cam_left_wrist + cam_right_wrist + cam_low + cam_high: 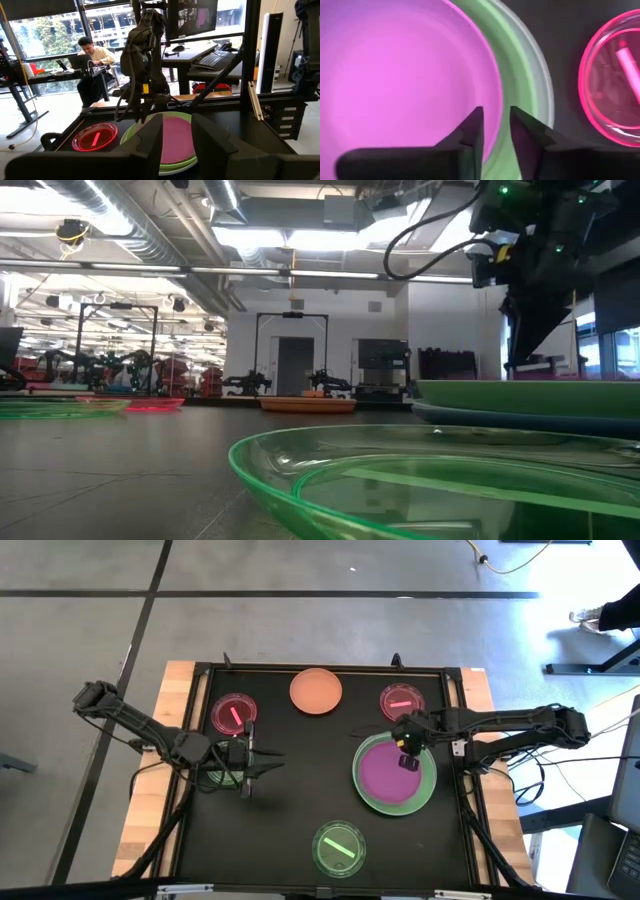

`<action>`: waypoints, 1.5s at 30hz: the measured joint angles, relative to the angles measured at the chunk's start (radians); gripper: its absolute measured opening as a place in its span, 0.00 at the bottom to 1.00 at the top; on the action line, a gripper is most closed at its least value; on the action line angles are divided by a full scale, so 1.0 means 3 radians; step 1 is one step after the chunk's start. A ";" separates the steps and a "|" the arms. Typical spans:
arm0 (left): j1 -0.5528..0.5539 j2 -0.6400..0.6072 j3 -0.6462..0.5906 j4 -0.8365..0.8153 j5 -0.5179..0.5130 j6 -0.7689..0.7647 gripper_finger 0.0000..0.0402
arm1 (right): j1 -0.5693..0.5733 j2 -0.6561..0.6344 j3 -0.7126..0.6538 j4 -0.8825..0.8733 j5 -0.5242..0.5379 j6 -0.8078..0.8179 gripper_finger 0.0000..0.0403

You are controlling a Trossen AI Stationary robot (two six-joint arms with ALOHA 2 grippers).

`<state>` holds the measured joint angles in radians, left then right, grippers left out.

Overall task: Stack plastic plates
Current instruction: Stack the purple plate on top of the green plate, then stack the orange plate on top of the purple plate

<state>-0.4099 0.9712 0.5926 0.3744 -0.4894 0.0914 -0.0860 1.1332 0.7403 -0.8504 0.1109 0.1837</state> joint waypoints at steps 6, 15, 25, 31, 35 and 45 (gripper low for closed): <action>0.0153 0.0080 0.0000 0.0009 0.0001 -0.0082 0.24 | 0.0007 0.0000 0.0032 -0.0058 0.0128 0.0114 0.32; 0.0671 0.0587 0.0000 0.0013 -0.0018 -0.0122 0.24 | 0.0625 -0.0029 0.0076 0.0630 0.0510 0.0249 0.33; 0.1333 0.1186 0.0000 0.0032 0.0178 -0.0438 0.24 | 0.1262 0.0220 -0.0301 0.2970 0.1050 -0.0883 0.33; 0.1792 0.1471 0.0191 -0.0136 0.0601 -0.0391 0.24 | 0.1277 0.0499 -0.0639 0.3771 0.0843 -0.0977 0.33; 0.2074 0.1744 0.0552 -0.0694 0.0889 -0.0217 0.24 | 0.1277 0.0694 -0.0696 0.4024 0.0789 -0.0969 0.33; 0.2545 0.2656 0.1398 -0.1848 0.0919 0.0340 0.24 | 0.1277 0.0814 -0.0696 0.3968 0.0788 -0.0872 0.33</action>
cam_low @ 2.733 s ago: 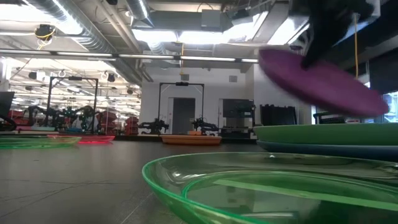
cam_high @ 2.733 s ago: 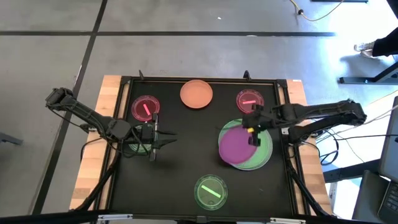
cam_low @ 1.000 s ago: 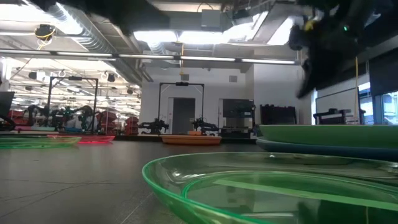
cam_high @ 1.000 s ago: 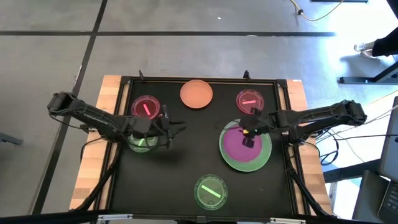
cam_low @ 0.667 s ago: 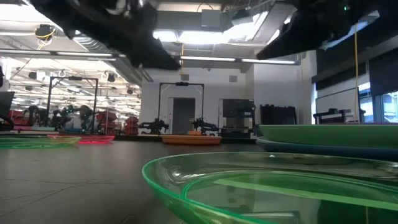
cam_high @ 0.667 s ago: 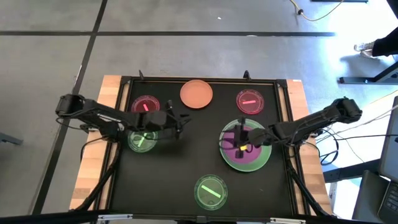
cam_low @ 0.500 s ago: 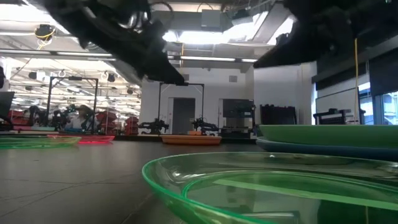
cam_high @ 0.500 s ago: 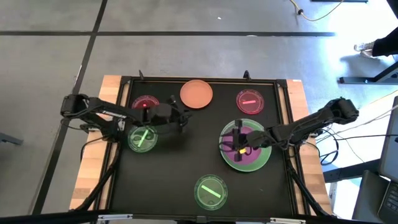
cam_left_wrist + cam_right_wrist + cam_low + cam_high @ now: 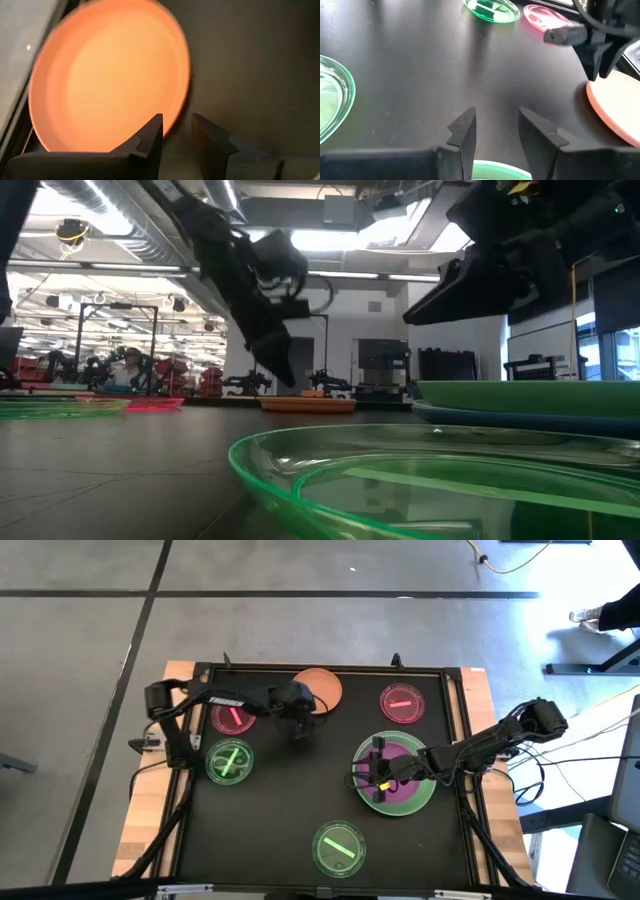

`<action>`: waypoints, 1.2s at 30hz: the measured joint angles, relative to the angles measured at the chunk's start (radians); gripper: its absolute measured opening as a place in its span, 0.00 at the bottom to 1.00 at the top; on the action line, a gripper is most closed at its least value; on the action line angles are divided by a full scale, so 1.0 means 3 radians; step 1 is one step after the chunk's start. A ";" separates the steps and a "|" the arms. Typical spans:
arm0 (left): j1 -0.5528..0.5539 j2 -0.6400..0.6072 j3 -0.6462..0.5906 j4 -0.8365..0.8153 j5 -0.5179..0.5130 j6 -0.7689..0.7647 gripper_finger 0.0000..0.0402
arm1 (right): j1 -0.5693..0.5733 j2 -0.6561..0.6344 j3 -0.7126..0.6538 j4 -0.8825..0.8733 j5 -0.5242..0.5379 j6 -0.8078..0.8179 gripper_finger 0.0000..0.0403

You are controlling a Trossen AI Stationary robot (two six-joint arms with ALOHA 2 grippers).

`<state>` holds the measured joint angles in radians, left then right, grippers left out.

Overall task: Stack plastic plates
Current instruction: Stack the orange plate on top of the purple plate

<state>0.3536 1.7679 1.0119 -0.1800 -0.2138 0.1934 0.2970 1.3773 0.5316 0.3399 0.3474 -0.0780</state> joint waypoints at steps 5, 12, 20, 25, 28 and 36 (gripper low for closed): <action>0.0097 0.0280 0.0163 -0.0031 0.0002 0.0426 0.24 | -0.0001 0.0000 0.0000 -0.0027 0.0000 0.0003 0.33; 0.0151 0.0415 0.0182 -0.0046 0.0196 0.0611 0.24 | -0.0003 0.0000 0.0000 -0.0029 0.0000 0.0009 0.33; 0.0174 0.0418 0.0182 -0.0051 0.0303 0.0614 0.23 | -0.0009 0.0000 0.0000 -0.0025 0.0000 0.0009 0.33; 0.0150 0.0418 0.0182 -0.0071 0.0357 0.0677 0.13 | -0.0009 0.0000 0.0000 -0.0025 0.0000 0.0009 0.33; 0.0111 0.0418 0.0182 -0.0073 0.0351 0.0685 0.04 | -0.0009 0.0000 0.0000 -0.0025 0.0000 0.0009 0.33; -0.0130 0.0305 0.0180 -0.0179 0.0073 0.0784 0.03 | -0.0005 -0.0108 0.0000 -0.0076 0.0000 0.0009 0.33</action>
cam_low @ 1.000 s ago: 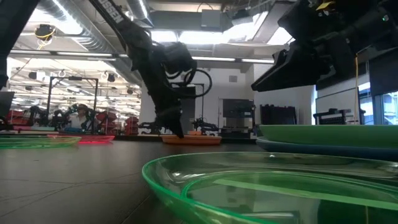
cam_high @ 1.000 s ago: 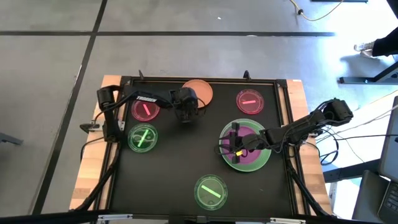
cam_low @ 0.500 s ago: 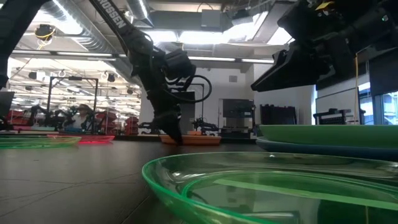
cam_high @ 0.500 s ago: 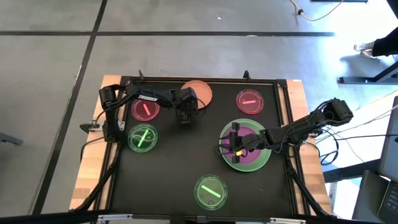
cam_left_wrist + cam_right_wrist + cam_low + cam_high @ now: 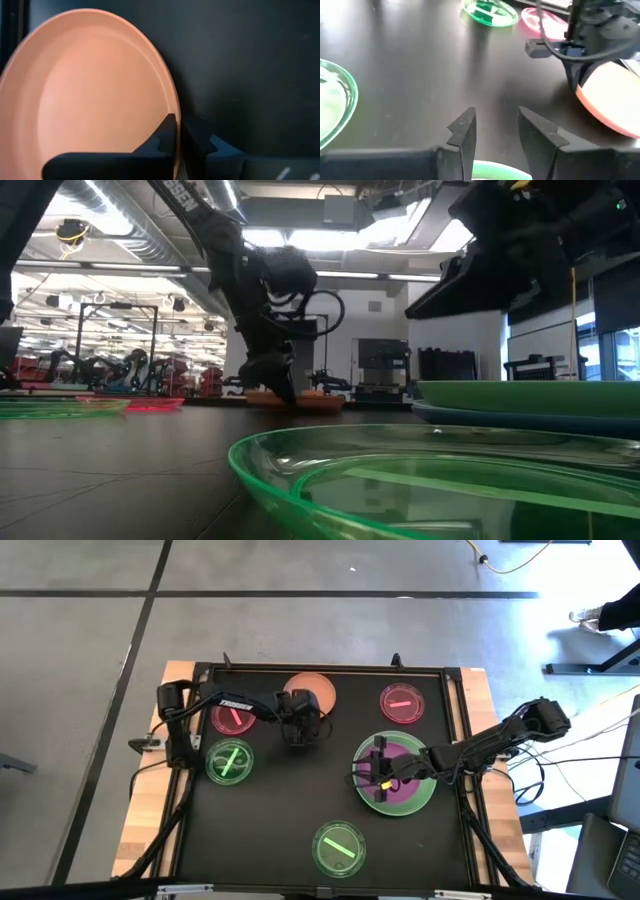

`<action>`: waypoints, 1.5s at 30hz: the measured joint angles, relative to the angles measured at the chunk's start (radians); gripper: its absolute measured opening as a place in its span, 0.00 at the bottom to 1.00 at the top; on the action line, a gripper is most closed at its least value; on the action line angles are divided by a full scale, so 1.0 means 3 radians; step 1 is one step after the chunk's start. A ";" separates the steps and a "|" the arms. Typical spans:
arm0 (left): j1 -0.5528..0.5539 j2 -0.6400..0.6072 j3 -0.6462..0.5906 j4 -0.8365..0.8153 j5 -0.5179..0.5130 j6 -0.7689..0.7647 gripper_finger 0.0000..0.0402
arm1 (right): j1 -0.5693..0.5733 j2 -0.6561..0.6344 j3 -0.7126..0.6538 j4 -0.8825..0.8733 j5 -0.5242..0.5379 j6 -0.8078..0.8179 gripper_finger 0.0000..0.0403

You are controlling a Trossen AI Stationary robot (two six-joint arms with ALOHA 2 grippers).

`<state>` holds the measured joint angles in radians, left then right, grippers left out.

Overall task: Stack plastic plates
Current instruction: Stack the orange plate on top of the purple plate

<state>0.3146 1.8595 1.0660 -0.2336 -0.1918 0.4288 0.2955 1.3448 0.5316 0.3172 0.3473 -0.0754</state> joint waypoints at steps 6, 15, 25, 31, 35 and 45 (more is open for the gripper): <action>-0.0283 -0.0291 0.0000 -0.0131 -0.0110 -0.0004 0.02 | 0.0176 -0.0496 0.0156 -0.0712 0.0109 0.0110 0.33; -0.0782 -0.0534 0.0000 0.0189 0.0462 -0.0185 0.03 | 0.0640 -0.1169 0.0243 -0.1160 0.0211 0.0322 0.33; -0.1338 -0.0477 0.0002 0.1124 0.0649 -0.0174 0.03 | 0.1035 -0.1418 0.0243 -0.1244 0.0529 0.0276 0.33; -0.1467 -0.0255 -0.0003 0.1569 0.0787 0.0020 0.03 | 0.1291 -0.1469 0.0243 -0.0997 0.0498 -0.0036 0.33; -0.1494 -0.0052 0.0124 0.1662 0.0788 0.0012 0.03 | 0.1443 -0.1619 0.0247 -0.0795 0.0535 -0.0278 0.33; -0.1494 0.0588 0.0842 0.1449 0.0781 0.0002 0.03 | 0.1435 -0.1855 0.0248 -0.0248 0.0575 -0.0907 0.33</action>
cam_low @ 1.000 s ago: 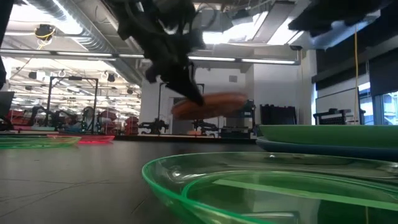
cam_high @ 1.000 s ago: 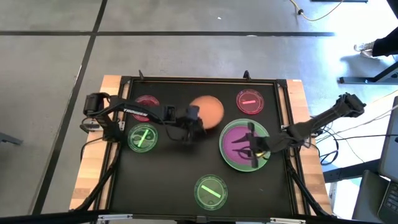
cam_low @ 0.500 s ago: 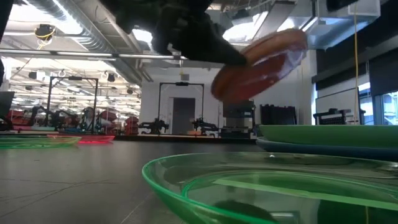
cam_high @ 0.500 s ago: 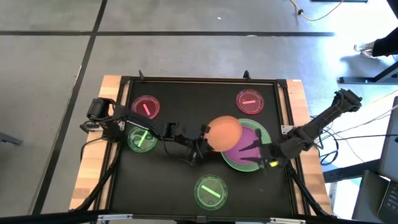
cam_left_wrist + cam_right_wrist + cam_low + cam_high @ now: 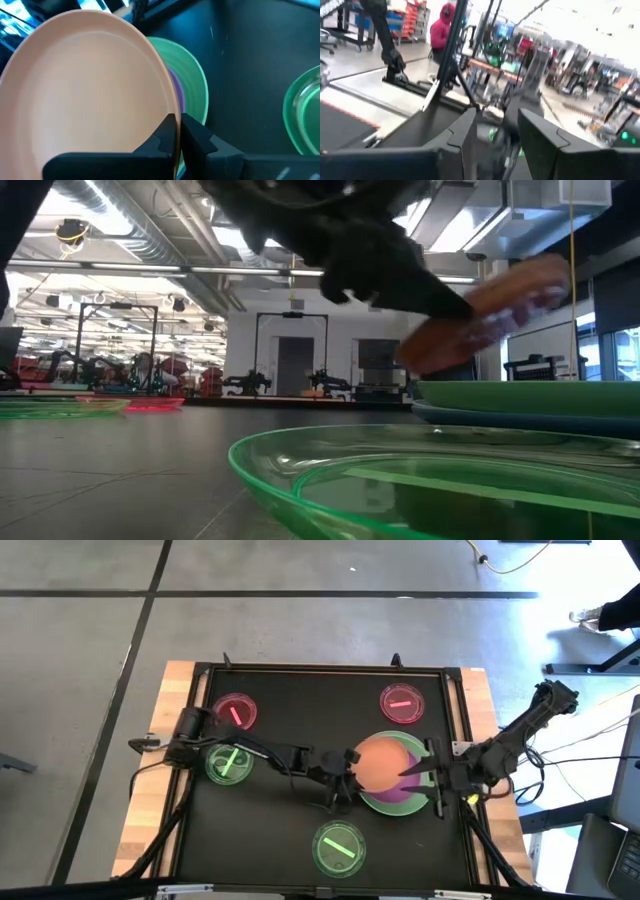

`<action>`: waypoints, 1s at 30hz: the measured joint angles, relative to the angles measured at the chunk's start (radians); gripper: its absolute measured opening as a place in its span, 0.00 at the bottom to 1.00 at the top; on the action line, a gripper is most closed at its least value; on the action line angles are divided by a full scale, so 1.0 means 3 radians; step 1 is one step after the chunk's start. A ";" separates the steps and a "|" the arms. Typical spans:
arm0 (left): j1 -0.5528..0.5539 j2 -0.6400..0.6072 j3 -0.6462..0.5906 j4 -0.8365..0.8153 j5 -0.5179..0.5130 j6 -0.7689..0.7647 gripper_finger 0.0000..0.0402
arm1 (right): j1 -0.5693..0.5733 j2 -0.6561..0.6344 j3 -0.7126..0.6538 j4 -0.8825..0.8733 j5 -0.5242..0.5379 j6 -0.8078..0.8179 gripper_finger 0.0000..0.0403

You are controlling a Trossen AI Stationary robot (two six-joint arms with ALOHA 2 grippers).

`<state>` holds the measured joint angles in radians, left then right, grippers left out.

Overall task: Stack plastic plates
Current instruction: Stack the orange plate on top of the purple plate

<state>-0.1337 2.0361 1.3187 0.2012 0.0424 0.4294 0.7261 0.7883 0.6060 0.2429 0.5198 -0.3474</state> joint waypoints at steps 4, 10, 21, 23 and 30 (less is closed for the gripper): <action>0.0000 0.0259 0.0311 -0.0030 0.0001 -0.0004 0.03 | 0.0000 -0.0001 -0.0001 0.0153 -0.0017 -0.0173 0.33; -0.0003 0.0447 0.0510 -0.0042 0.0002 -0.0184 0.03 | 0.0000 0.0015 -0.0002 0.0026 -0.0022 -0.0173 0.33; -0.0003 0.0446 0.0511 -0.0018 0.0011 -0.0271 0.06 | 0.0000 0.0027 -0.0004 0.0033 -0.0024 -0.0172 0.33; -0.0003 0.0446 0.0511 -0.0021 0.0011 -0.0266 0.09 | 0.0000 0.0027 -0.0003 0.0034 -0.0026 -0.0172 0.33; -0.0015 0.0446 0.0511 -0.0055 -0.0016 -0.0280 0.20 | 0.0000 0.0025 -0.0004 0.0025 -0.0026 -0.0172 0.33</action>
<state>-0.1381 2.1700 1.4719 0.1848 0.0377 0.3454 0.7261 0.7959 0.6048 0.2505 0.5121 -0.3988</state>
